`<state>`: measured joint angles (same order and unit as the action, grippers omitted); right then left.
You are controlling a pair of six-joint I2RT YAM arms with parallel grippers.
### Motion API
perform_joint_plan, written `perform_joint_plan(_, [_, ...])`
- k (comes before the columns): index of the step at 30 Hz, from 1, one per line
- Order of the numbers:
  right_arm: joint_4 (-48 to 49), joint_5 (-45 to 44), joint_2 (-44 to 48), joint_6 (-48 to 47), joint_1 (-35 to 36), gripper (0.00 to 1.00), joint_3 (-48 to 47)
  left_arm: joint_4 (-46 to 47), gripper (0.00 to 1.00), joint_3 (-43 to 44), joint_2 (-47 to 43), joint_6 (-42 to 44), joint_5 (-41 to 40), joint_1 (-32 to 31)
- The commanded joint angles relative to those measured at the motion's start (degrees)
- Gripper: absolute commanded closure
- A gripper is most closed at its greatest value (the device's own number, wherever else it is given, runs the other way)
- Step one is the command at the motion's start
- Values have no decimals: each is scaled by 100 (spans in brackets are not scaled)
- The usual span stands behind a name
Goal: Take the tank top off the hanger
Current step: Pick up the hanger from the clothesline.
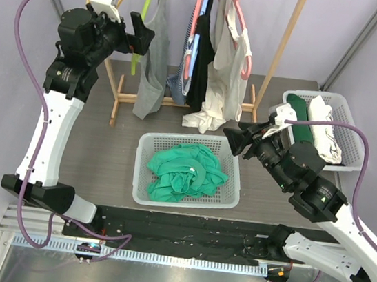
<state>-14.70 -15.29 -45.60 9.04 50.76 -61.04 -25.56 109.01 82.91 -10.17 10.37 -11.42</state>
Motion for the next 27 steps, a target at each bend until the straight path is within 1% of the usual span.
perform_joint_plan(1, [327,-88,122,19,-5,44,30,122,3,85,-47,297,-202,-80])
perform_joint_plan(2, [336,-106,139,28,-5,44,39,113,6,85,-4,288,-193,-80])
perform_joint_plan(3, [336,-132,166,19,-14,44,74,43,16,94,14,279,-159,-80])
perform_joint_plan(5, [354,-159,201,19,-14,44,101,-27,32,129,75,279,-79,-97])
perform_joint_plan(6, [354,-167,218,2,-14,44,144,-63,46,138,84,288,-97,-123])
perform_joint_plan(7, [362,-202,245,1,-14,44,153,-89,50,155,93,305,-158,-150])
perform_joint_plan(8, [362,-211,254,-7,-14,44,171,-107,51,164,102,314,-149,-150])
perform_joint_plan(10, [362,-246,306,-42,-14,44,197,-107,50,173,111,349,-158,-159])
perform_joint_plan(12, [362,-255,324,-69,-14,44,224,-203,44,217,155,358,-114,-176])
perform_joint_plan(13, [354,-273,333,-86,-14,44,224,-230,44,226,172,384,-106,-194])
perform_joint_plan(14, [354,-290,333,-95,-14,44,224,-282,47,226,190,393,-97,-211])
perform_joint_plan(16, [362,-290,333,-113,-14,44,215,-283,63,208,208,428,-62,-238])
perform_joint_plan(17, [362,-282,342,-121,-14,44,215,-291,78,217,216,446,-79,-247])
perform_joint_plan(20, [362,-299,394,-139,-14,44,232,-379,100,375,287,473,-97,-264])
perform_joint_plan(23, [362,-334,473,-157,-5,44,302,-458,100,577,331,534,-140,-273])
perform_joint_plan(27, [354,-343,561,-148,-14,45,390,-345,100,674,234,876,-342,-378])
